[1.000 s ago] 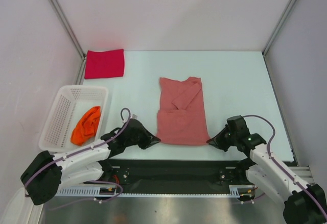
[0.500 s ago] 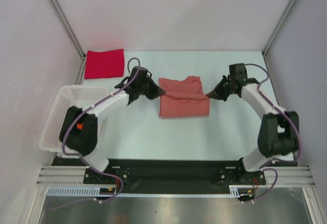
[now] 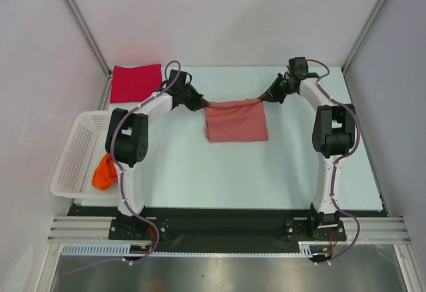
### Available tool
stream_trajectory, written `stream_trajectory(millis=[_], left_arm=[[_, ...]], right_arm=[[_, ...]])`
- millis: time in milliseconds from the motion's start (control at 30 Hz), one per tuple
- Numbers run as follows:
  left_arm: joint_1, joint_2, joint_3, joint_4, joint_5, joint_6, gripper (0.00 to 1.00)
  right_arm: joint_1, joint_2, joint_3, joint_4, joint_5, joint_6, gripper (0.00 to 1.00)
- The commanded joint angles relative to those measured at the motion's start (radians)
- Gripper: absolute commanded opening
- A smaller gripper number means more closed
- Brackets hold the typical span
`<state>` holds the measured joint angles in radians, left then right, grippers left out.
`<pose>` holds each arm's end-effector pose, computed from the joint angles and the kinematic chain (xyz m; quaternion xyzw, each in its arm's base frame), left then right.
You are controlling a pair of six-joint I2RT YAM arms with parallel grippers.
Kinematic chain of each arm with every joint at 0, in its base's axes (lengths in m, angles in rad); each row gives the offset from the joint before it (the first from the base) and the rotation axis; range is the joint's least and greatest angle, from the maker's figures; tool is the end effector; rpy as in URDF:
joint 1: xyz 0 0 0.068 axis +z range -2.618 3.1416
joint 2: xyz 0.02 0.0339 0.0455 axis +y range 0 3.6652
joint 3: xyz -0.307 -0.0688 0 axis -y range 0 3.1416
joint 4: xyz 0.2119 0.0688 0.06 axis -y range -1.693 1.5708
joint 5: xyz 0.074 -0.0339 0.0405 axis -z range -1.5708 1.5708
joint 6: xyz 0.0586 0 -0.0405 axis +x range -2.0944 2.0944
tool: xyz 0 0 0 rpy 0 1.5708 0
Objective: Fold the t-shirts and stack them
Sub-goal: Fold the tshirt
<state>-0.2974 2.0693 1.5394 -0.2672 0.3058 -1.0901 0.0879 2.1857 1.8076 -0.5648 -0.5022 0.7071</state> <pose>0.4449 -0.1548 0.2349 -0.3003 0.8665 -0.3469 0.1965 0.4855 0.0711 0.2404 0.2076 0.9009 0.3337 0.1843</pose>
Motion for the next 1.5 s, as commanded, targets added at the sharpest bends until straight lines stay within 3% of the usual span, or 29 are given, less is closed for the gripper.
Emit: stream_trajectory(millis=[0, 300, 400, 433, 467, 533, 600, 767, 933, 1000, 1133, 1300, 1467], left_arm=[[0.023, 0.057, 0.111, 0.002, 0.061, 0.004, 0.0], [0.038, 0.164, 0.197, 0.009, 0.082, -0.013, 0.05], [0.046, 0.211, 0.249, -0.012, 0.093, 0.012, 0.21], [0.049, 0.23, 0.289, -0.102, 0.073, 0.077, 0.24], [0.052, 0.251, 0.418, -0.18, 0.038, 0.132, 0.26], [0.049, 0.261, 0.534, -0.37, -0.078, 0.272, 0.32], [0.047, 0.217, 0.522, -0.385, -0.105, 0.311, 0.4], [-0.005, 0.008, 0.296, -0.259, -0.096, 0.366, 0.44], [-0.077, -0.046, 0.072, 0.064, 0.079, 0.265, 0.43], [-0.115, 0.003, 0.077, 0.124, 0.143, 0.231, 0.41], [-0.14, 0.098, 0.119, 0.164, 0.177, 0.214, 0.42], [-0.095, 0.25, 0.247, 0.166, 0.213, 0.213, 0.43], [-0.025, 0.36, 0.33, 0.233, 0.233, 0.145, 0.44]], right_arm=[[-0.016, 0.066, 0.096, -0.007, -0.075, 0.012, 0.0], [-0.028, 0.141, 0.174, 0.013, -0.102, 0.04, 0.0], [-0.042, 0.163, 0.188, 0.029, -0.121, 0.042, 0.02], [-0.045, 0.164, 0.191, 0.043, -0.116, 0.031, 0.03], [-0.054, 0.158, 0.193, 0.063, -0.125, 0.014, 0.11], [-0.077, 0.155, 0.229, 0.051, -0.101, -0.076, 0.22], [-0.08, 0.143, 0.257, 0.025, -0.079, -0.122, 0.31], [-0.117, 0.046, 0.124, 0.094, -0.159, -0.146, 0.41], [-0.091, -0.024, -0.131, 0.485, -0.335, 0.058, 0.4], [-0.028, 0.005, -0.148, 0.552, -0.386, 0.104, 0.34], [0.007, 0.106, -0.133, 0.657, -0.387, 0.187, 0.33], [0.007, 0.233, -0.036, 0.822, -0.368, 0.324, 0.3], [-0.002, 0.371, 0.097, 0.793, -0.335, 0.339, 0.28]])
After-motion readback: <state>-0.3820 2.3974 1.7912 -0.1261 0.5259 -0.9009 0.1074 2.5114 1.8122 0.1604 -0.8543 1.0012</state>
